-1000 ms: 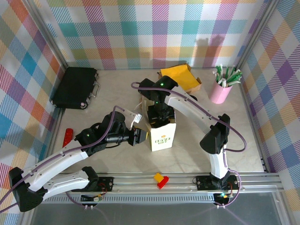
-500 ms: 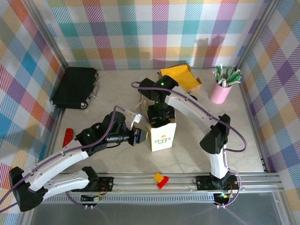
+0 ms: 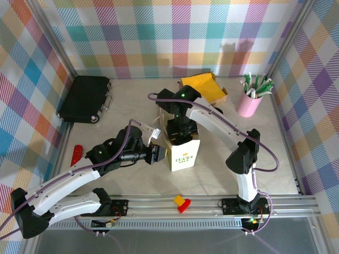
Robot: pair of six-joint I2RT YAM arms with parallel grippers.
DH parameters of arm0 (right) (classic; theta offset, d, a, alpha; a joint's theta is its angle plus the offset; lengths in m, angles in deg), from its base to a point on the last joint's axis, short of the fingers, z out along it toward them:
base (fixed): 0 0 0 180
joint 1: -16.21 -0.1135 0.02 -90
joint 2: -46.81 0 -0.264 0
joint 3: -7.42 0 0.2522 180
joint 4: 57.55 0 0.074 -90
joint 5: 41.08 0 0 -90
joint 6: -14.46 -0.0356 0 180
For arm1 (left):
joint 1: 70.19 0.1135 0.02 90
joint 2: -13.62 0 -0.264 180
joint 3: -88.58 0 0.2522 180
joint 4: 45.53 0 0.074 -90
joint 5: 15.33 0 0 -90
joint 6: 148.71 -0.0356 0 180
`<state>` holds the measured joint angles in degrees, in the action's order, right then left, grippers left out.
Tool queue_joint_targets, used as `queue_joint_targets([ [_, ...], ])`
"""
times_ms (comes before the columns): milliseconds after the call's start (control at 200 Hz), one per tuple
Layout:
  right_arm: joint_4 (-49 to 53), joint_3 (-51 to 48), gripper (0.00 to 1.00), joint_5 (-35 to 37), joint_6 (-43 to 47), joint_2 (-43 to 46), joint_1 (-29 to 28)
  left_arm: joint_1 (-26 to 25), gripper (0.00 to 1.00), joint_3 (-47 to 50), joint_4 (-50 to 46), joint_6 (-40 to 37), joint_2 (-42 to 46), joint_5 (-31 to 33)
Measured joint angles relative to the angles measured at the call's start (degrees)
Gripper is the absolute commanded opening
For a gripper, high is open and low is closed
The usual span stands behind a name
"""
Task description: Pack the takeout coffee
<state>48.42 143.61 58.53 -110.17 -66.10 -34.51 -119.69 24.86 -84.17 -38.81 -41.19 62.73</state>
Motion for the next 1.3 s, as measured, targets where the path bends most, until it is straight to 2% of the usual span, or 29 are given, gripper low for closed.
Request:
queue_joint_targets([
  [1300,-1.27,-4.72,0.52,-1.33,-0.09,0.59,-0.68,0.0,0.3,0.0,-0.02,0.2,-0.11,0.63],
])
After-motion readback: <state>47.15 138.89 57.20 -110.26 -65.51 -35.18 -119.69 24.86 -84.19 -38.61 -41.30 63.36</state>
